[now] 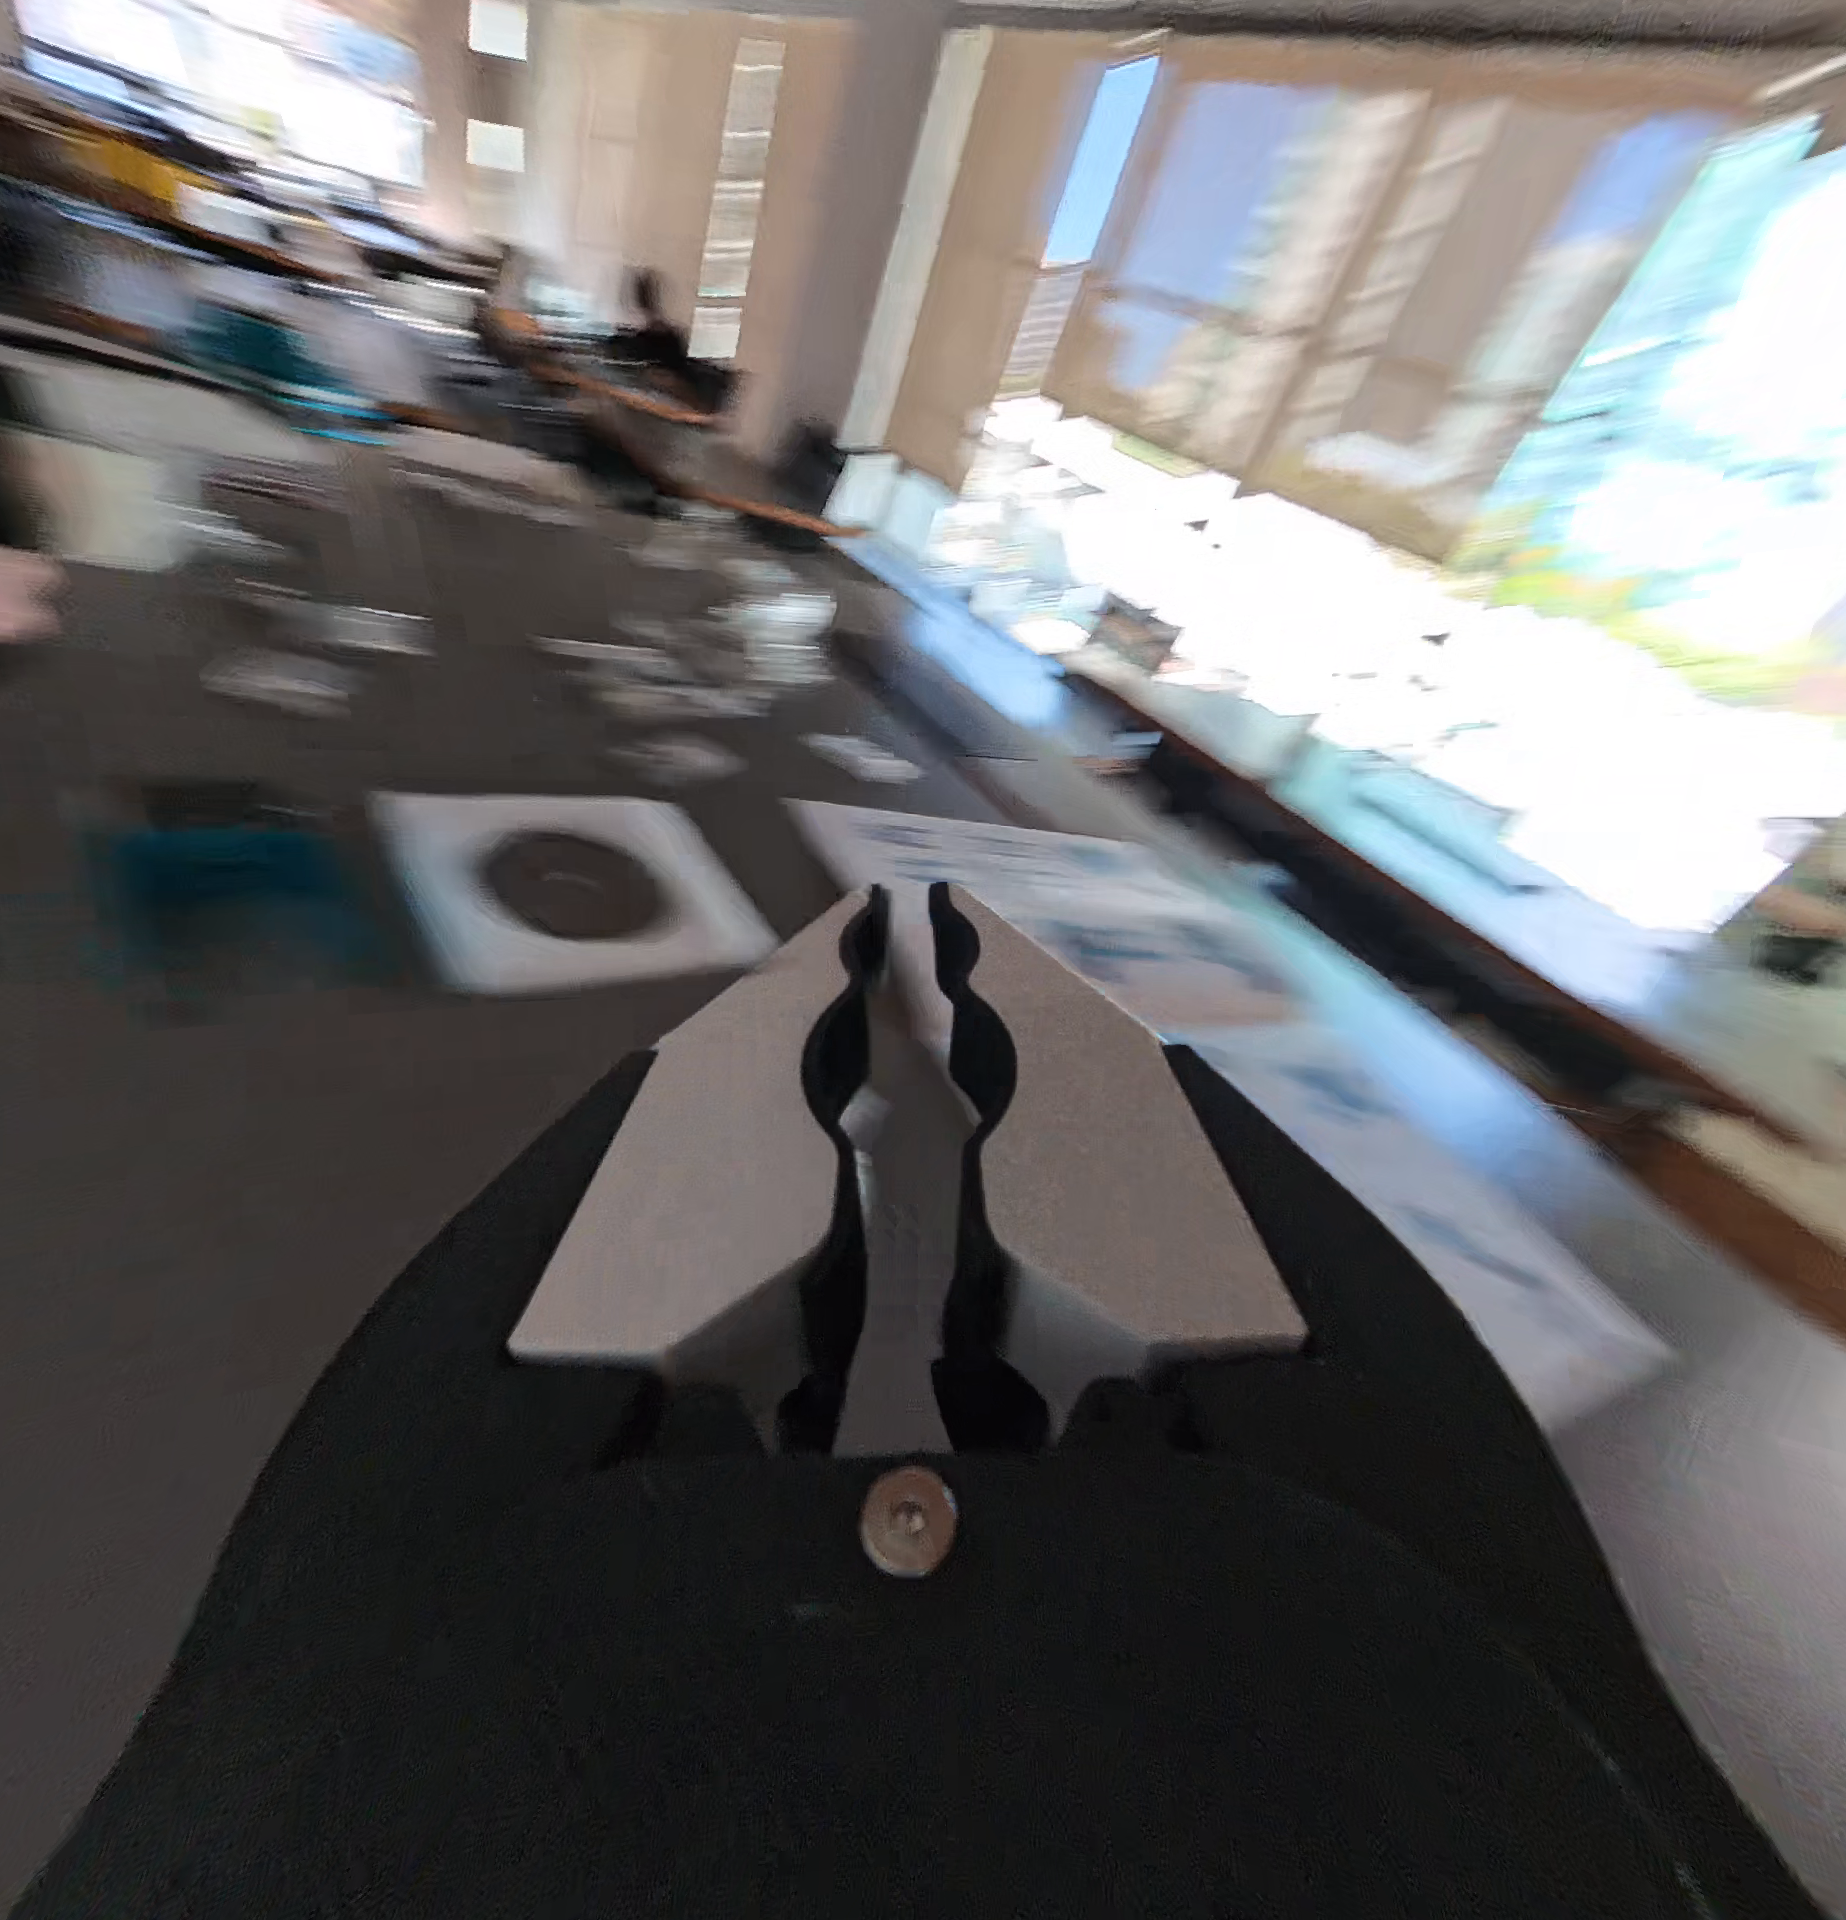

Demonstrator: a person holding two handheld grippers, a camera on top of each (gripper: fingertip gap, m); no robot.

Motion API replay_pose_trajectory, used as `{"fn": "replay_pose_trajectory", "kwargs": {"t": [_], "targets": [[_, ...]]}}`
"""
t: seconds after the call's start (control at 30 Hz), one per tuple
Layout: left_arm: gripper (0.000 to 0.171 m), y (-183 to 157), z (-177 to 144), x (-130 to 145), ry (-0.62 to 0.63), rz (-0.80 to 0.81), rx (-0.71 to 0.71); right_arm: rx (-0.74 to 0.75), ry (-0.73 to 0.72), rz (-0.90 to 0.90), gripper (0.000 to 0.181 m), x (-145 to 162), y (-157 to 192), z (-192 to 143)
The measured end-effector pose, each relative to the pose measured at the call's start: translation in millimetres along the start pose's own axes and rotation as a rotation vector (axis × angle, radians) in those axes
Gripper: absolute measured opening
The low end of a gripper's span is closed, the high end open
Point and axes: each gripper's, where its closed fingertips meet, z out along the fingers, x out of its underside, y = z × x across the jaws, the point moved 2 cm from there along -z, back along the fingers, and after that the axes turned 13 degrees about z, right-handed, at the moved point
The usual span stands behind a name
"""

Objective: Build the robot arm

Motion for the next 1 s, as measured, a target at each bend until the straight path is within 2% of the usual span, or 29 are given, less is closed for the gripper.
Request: {"fn": "replay_pose_trajectory", "kwargs": {"t": [0.07,0.1,0.13,0.2,0.3,0.4,0.5,0.57,0.67,0.77,0.87,1.0], "targets": [[0.015,7.7,-10.1,-7.6,-0.012,0.028,0.054,-0.278,0.174,0.078,0.024,7.9,89.8,39.3],[0.015,12.7,-14.6,-10.6,-0.023,0.031,0.083,-0.389,0.311,0.09,0.04,19.6,128.4,57.6],[0.015,18.7,-18.4,-13.0,-0.035,0.026,0.108,-0.466,0.448,0.076,0.05,31.6,159.6,73.7],[0.017,30.1,-24.2,-15.5,-0.051,-0.012,0.177,-0.529,0.622,-0.006,0.054,48.2,200.6,104.8],[0.022,49.1,-36.3,-16.4,-0.06,-0.08,0.282,-0.51,0.849,-0.11,0.057,66.3,225.9,134.7],[0.023,67.5,-55.1,-13.0,-0.06,-0.134,0.374,-0.451,1.047,-0.168,0.061,83.4,228.6,141.7],[0.023,86.5,-68.0,-4.0,-0.054,-0.16,0.401,-0.411,1.214,-0.186,0.064,102.1,227.7,143.6],[0.022,94.7,-69.8,-0.8,-0.049,-0.174,0.425,-0.408,1.253,-0.133,0.056,101.6,233.2,147.7],[0.021,97.5,-66.3,0.3,-0.057,-0.169,0.486,-0.403,1.33,-0.137,0.055,102.4,231.2,147.6],[0.019,87.4,-58.6,0.8,-0.06,-0.171,0.563,-0.406,1.318,-0.129,0.054,101.8,230.2,149.8],[0.024,71.6,-50.8,0.9,-0.048,-0.24,0.631,-0.45,1.187,0.002,0.054,89.7,234.2,146.6],[0.031,43.0,-44.3,3.4,-0.031,-0.349,0.704,-0.506,0.848,0.216,0.054,55.9,222.7,138.5]]}}
